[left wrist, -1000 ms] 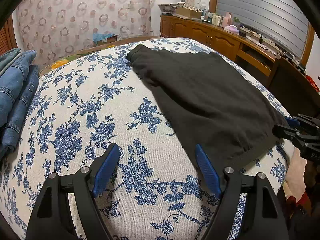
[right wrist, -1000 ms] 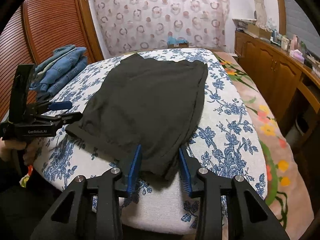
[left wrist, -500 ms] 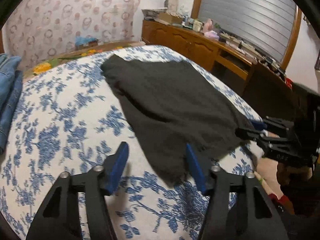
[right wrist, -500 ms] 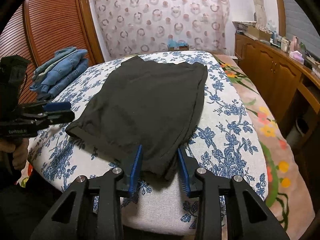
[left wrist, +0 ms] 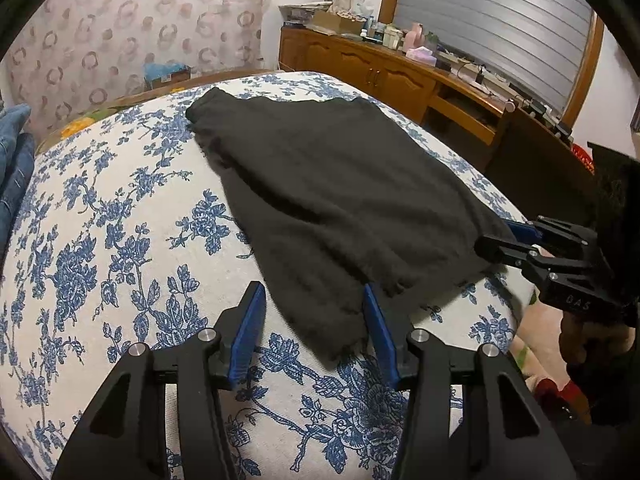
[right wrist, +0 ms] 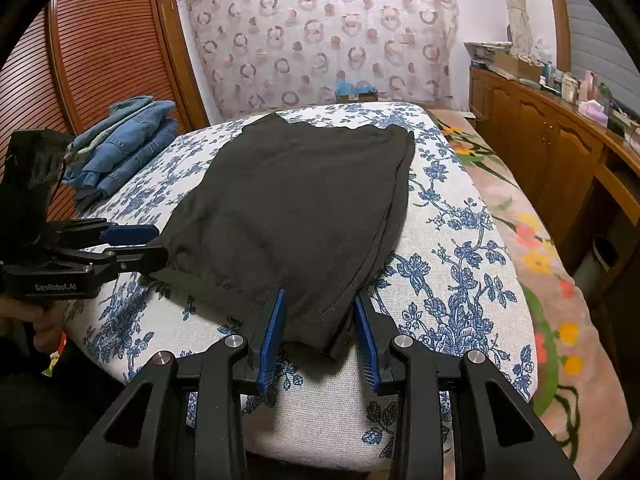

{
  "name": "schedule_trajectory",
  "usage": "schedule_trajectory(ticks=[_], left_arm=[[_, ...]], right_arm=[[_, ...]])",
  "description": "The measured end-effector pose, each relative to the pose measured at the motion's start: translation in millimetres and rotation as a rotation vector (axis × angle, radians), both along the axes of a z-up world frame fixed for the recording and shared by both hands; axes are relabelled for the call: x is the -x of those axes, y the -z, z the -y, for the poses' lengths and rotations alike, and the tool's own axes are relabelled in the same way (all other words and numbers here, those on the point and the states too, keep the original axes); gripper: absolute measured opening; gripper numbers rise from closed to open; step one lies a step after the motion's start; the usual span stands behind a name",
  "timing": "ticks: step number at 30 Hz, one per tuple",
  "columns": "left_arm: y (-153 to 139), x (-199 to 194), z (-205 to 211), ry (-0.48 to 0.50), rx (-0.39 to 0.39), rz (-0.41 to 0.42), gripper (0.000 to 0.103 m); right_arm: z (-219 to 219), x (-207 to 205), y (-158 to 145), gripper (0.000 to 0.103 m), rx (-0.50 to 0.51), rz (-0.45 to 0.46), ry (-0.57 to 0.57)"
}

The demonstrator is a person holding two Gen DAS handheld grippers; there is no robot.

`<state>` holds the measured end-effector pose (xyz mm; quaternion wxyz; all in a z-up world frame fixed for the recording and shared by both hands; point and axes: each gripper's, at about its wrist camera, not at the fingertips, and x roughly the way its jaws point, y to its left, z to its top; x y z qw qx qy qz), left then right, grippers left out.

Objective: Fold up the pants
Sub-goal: 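Grasp the end of the black garment strip with both tools, then lift the held end with both tools and fold it over the strip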

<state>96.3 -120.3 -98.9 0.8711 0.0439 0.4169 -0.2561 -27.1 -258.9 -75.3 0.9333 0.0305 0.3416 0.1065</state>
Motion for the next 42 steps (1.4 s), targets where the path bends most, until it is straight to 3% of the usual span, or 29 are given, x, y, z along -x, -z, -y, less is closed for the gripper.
schedule_trajectory(ticks=[1, 2, 6, 15, 18, 19, 20, 23, 29, 42], left_arm=[[1, -1, 0, 0.001, 0.000, 0.002, 0.048], [1, 0, 0, 0.011, 0.015, -0.003, 0.036], [1, 3, 1, 0.025, 0.032, -0.007, 0.027], [2, 4, 4, 0.018, 0.019, 0.013, 0.026], [1, 3, 4, 0.018, 0.027, 0.011, 0.013], [1, 3, 4, 0.017, 0.028, 0.014, 0.011], [0, 4, 3, 0.017, 0.029, 0.017, 0.010], [-5, 6, 1, 0.010, 0.034, 0.035, 0.009], [-37, 15, -10, 0.009, 0.055, 0.112, 0.008], [-149, 42, -49, -0.024, 0.159, 0.331, 0.008]], right_arm=[[0, 0, 0, 0.035, 0.000, 0.000, 0.001], [0, 0, 0, 0.035, -0.002, 0.000, 0.002], [0, 0, 0, 0.035, -0.006, 0.000, 0.003], [1, -1, 0, 0.036, -0.004, -0.003, 0.005], [0, 1, 1, 0.036, 0.002, 0.009, 0.005], [0, 1, 2, 0.034, 0.004, 0.011, 0.002], [1, 1, 2, 0.021, 0.000, 0.011, -0.001], [4, -1, 2, 0.012, -0.061, -0.012, -0.028], [4, 0, -14, 0.009, -0.091, 0.025, -0.057], [-9, 18, -129, 0.009, -0.121, 0.284, -0.177]])
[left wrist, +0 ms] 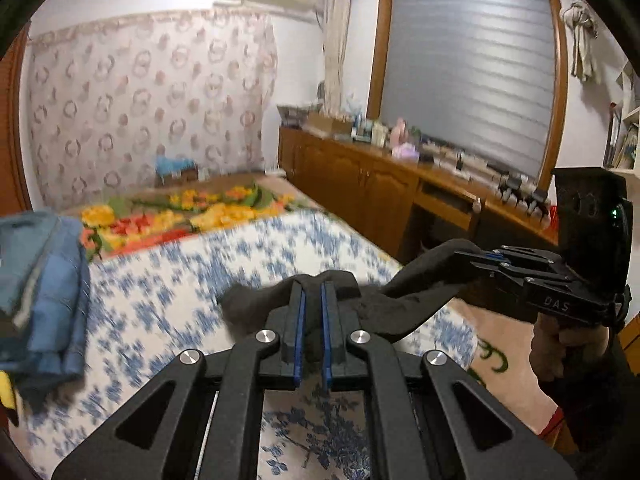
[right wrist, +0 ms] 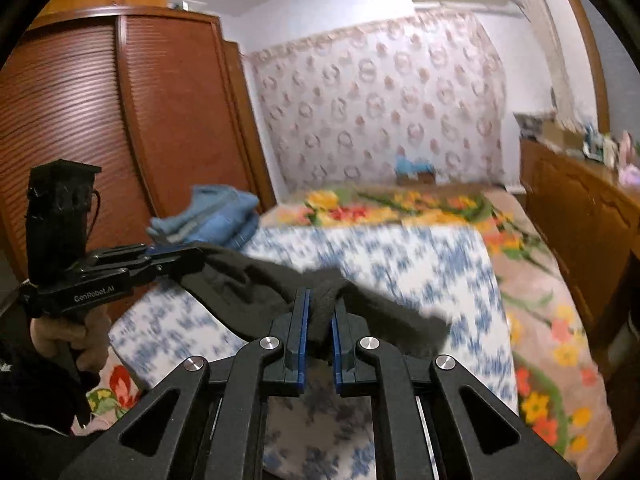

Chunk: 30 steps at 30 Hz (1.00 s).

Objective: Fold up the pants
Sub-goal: 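Lift the held end with both tools and fold it over the strip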

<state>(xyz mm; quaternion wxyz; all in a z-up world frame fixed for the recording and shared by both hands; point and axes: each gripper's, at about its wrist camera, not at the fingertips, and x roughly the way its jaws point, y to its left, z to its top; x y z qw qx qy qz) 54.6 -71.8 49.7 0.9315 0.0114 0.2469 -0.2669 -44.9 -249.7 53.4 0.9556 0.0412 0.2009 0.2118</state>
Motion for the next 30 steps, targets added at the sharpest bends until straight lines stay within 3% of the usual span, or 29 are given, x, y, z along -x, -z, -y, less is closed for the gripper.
schedule_trajectory(ticks=[4, 10, 16, 22, 26, 30], left_arm=[[-33, 6, -12, -0.016, 0.012, 0.064, 0.008], [-58, -1, -18, -0.038, -0.027, 0.125, 0.008], [-71, -54, -29, -0.116, -0.116, 0.149, 0.008], [-93, -109, -50, -0.223, -0.147, 0.186, 0.008], [-74, -121, -64, -0.237, -0.135, 0.156, 0.008], [-22, -120, -69, -0.228, -0.153, 0.061, 0.008]], right_arm=[[-7, 2, -33, 0.009, 0.013, 0.058, -0.041], [-23, -11, -63, 0.009, 0.078, 0.127, -0.083], [-38, -82, -80, 0.009, 0.110, 0.127, -0.087], [-59, -150, -95, 0.008, 0.135, 0.159, -0.043], [-72, -176, -83, 0.008, 0.140, 0.151, -0.051], [-85, -185, -27, 0.009, 0.178, 0.051, -0.078]])
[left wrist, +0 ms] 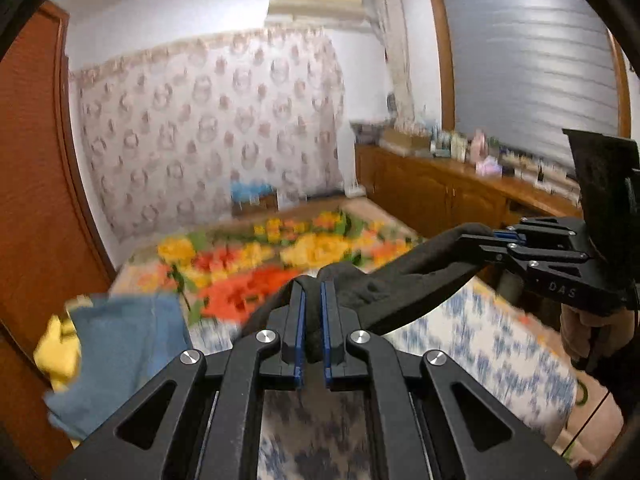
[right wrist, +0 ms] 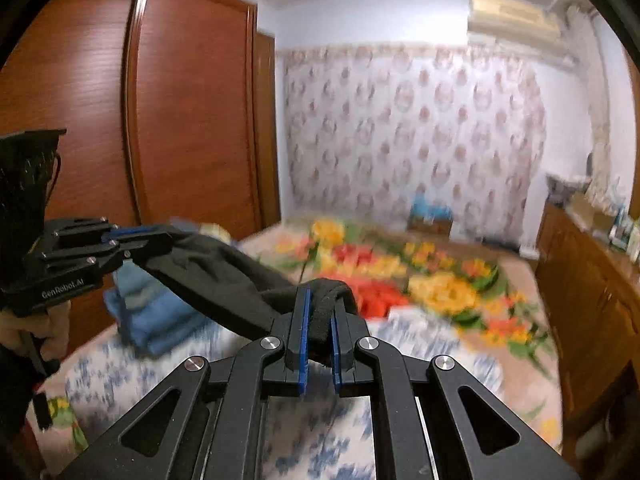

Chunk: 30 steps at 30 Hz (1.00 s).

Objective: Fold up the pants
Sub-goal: 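Lift the held end with both tools and fold it over the strip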

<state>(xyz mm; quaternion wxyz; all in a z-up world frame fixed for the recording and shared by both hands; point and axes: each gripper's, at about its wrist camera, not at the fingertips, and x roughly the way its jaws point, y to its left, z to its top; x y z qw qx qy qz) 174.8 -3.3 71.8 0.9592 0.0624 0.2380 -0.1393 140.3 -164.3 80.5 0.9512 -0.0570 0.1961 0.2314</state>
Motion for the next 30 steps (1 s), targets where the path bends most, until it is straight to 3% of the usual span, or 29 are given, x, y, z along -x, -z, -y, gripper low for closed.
schedule_trajectory(ticks=[5, 8, 14, 30], left_arm=[[57, 16, -6, 0.023, 0.009, -0.109, 0.008], [67, 30, -4, 0.036, 0.016, -0.133, 0.008], [79, 58, -5, 0.048, 0.040, -0.169, 0.008], [103, 75, -13, 0.019, 0.054, -0.212, 0.008]], right_arm=[[-26, -2, 63, 0.009, 0.067, -0.115, -0.023], [-37, 4, 77, 0.009, 0.074, -0.145, -0.036], [-36, 19, 87, 0.009, 0.033, -0.177, -0.044], [-10, 49, 96, 0.009, 0.009, -0.212, -0.062]])
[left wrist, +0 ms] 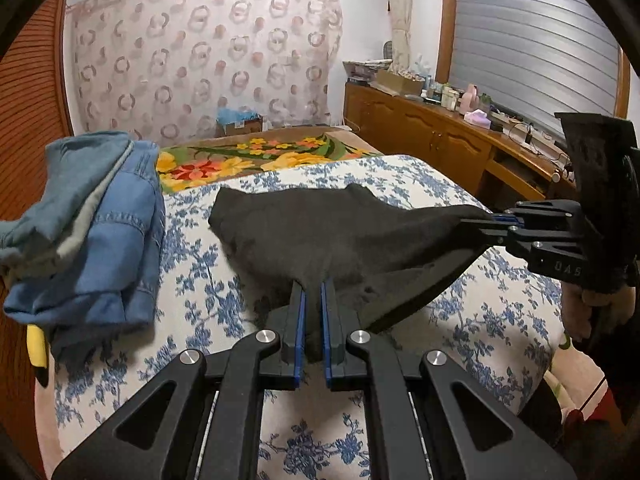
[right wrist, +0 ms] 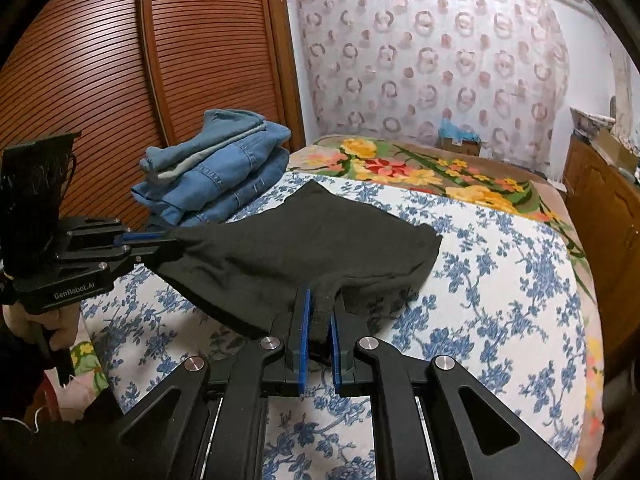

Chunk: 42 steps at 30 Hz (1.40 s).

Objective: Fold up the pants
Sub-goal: 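Lift the held end with both tools and fold it over the strip, then lower the folded end onto the garment and open both tools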

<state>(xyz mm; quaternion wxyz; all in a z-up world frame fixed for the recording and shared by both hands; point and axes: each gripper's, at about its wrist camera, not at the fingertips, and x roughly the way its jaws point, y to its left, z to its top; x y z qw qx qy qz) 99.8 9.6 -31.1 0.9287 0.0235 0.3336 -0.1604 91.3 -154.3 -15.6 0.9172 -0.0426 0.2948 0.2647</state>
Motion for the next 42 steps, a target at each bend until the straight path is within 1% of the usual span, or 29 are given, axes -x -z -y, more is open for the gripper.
schedule_trajectory(ticks=[6, 10, 16, 24, 28, 32, 37, 42], left_arm=[[20, 16, -1, 0.001, 0.032, -0.038, 0.008], [27, 26, 0, 0.002, 0.035, -0.056, 0.008], [21, 42, 2, 0.011, 0.052, -0.050, 0.008], [8, 62, 7, 0.032, 0.064, -0.022, 0.008], [7, 71, 13, 0.051, 0.068, -0.027, 0.008], [13, 75, 19, 0.069, 0.062, -0.044, 0.008], [17, 71, 20, 0.068, 0.062, -0.060, 0.008], [12, 77, 21, 0.078, 0.060, -0.054, 0.008]], right_arm=[[-1, 8, 16, 0.009, -0.022, -0.036, -0.007], [-1, 18, 25, 0.009, -0.008, -0.049, 0.001], [4, 36, 25, 0.009, -0.036, -0.057, 0.005], [16, 64, 19, 0.009, -0.072, -0.049, 0.007], [22, 77, 19, 0.009, -0.079, -0.049, 0.014], [27, 89, 19, 0.009, -0.083, -0.054, 0.023], [33, 87, 25, 0.009, -0.102, -0.086, 0.040], [31, 88, 24, 0.009, -0.100, -0.097, 0.035]])
